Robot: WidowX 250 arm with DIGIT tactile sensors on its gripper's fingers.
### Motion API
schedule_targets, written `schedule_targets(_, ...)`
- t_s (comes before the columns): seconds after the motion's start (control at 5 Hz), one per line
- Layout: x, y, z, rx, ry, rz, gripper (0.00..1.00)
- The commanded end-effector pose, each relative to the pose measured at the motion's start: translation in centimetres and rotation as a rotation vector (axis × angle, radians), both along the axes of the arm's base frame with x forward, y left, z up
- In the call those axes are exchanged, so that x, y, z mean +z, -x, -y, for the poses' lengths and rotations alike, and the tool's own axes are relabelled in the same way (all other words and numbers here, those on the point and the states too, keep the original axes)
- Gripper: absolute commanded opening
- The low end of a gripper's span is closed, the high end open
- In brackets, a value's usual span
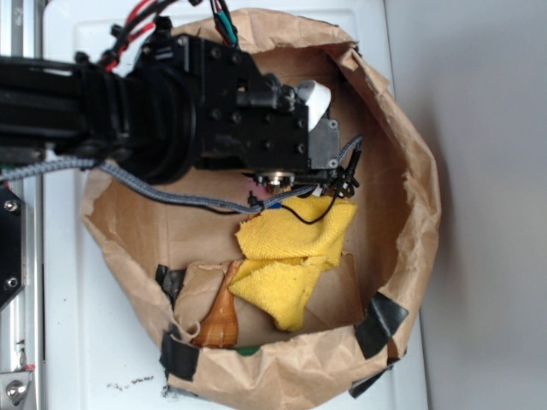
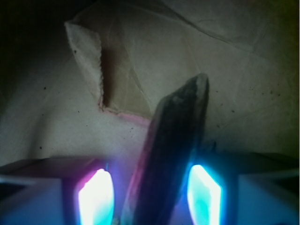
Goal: Grab the wood chip.
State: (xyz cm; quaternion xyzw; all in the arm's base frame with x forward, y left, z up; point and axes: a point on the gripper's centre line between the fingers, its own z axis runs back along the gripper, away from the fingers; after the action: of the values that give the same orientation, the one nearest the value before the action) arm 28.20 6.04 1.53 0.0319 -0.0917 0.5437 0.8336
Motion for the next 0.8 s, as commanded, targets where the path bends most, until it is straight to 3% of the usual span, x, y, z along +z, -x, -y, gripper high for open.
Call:
schedule_targets(0.0, 0.9, 1.1, -0.2, -0.036, 0.015, 0.017, 0.0)
schedule_targets(0.2, 2.9, 1.1, -0.7, -0.095, 0.05, 0.05, 0.0)
schedule_targets(0.4, 6.5, 1.8, -1.0, -0.292, 0.079, 0.138, 0.0)
schedule_targets(0.6, 10.7, 3.1, -0.9, -0.544, 0.065, 0.174, 0.0)
